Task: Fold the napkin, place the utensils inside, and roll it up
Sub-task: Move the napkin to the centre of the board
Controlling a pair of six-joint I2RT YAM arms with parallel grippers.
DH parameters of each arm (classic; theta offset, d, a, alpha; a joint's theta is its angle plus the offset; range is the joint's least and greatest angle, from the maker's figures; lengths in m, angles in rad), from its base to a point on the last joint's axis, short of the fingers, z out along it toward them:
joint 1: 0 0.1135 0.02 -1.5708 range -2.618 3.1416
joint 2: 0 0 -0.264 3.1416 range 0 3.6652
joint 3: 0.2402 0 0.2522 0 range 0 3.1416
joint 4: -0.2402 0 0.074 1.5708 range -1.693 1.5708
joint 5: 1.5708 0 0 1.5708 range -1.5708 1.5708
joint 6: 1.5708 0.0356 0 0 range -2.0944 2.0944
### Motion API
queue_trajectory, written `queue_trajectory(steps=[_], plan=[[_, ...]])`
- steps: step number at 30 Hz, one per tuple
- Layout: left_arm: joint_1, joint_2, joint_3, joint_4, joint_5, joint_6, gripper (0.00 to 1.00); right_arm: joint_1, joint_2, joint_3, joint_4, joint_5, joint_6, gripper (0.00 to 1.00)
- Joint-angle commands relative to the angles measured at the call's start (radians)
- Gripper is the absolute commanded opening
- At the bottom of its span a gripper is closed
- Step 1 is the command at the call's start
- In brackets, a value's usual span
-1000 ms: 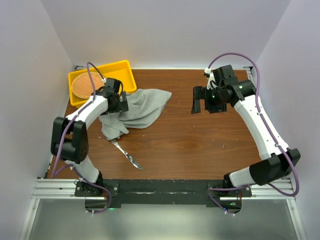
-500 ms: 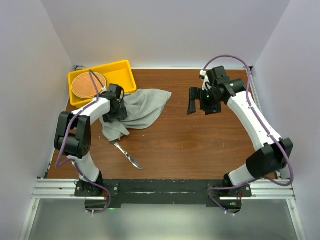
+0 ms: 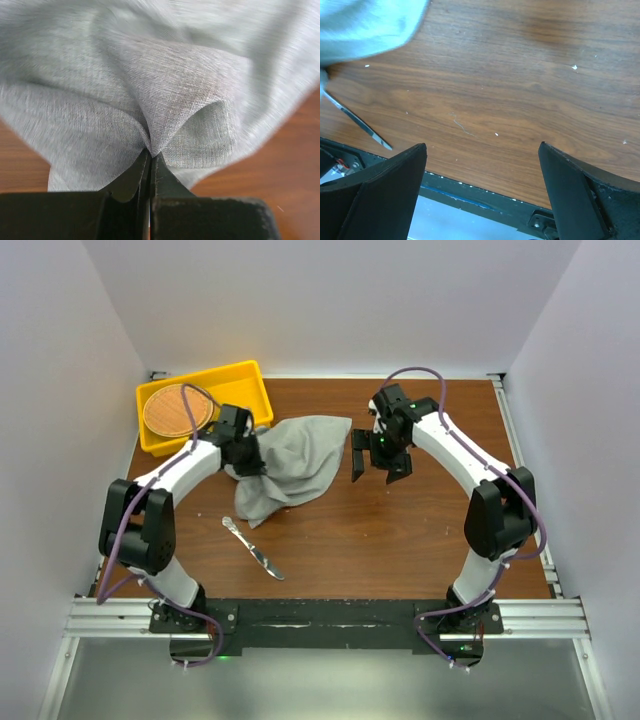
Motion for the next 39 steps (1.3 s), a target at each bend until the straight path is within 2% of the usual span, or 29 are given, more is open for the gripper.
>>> queue_trajectory(steps=[1,5,8,11,12,14,15,16,21,24,28,34,39], plan=[[-0.176,-0.053,-0.015,0.128,0.277,-0.106,0.0,-0.001,-0.007,0.042,0.002,0.039,0.006,0.98],[-0.285,-0.135,-0.107,0.286,0.4,-0.245,0.0,0.001,-0.012,-0.01,0.014,0.042,0.002,0.98],[-0.296,-0.182,-0.121,0.232,0.382,-0.241,0.03,-0.001,-0.021,-0.058,0.034,0.062,0.005,0.98],[-0.298,-0.237,-0.098,0.108,0.285,-0.172,0.23,-0.001,-0.021,-0.098,0.053,0.069,-0.001,0.98],[-0.298,-0.251,-0.092,0.076,0.261,-0.16,0.42,-0.001,-0.013,-0.102,0.06,0.066,-0.005,0.98],[-0.296,-0.302,-0.086,-0.008,0.183,-0.143,0.58,-0.001,0.005,-0.092,0.083,0.065,-0.006,0.95],[-0.295,-0.317,-0.087,-0.03,0.153,-0.143,0.73,0.001,0.026,-0.081,0.091,0.066,-0.003,0.94],[-0.289,-0.331,-0.095,-0.053,0.102,-0.144,0.78,0.002,0.039,-0.067,0.115,0.066,-0.001,0.93],[-0.188,-0.371,-0.106,-0.082,0.004,-0.158,0.79,0.01,0.112,0.035,0.185,0.089,0.026,0.88],[-0.071,-0.357,-0.135,0.002,0.012,-0.143,0.78,0.014,0.175,0.108,0.221,0.123,0.038,0.88],[0.001,-0.217,-0.091,0.089,0.034,-0.143,0.78,0.014,0.269,0.215,0.249,0.163,0.071,0.86],[0.024,0.015,0.074,0.071,-0.003,-0.086,0.79,0.014,0.368,0.327,0.313,0.198,0.104,0.78],[0.052,0.124,0.146,0.088,0.001,-0.069,0.75,0.016,0.453,0.434,0.332,0.263,0.094,0.7]])
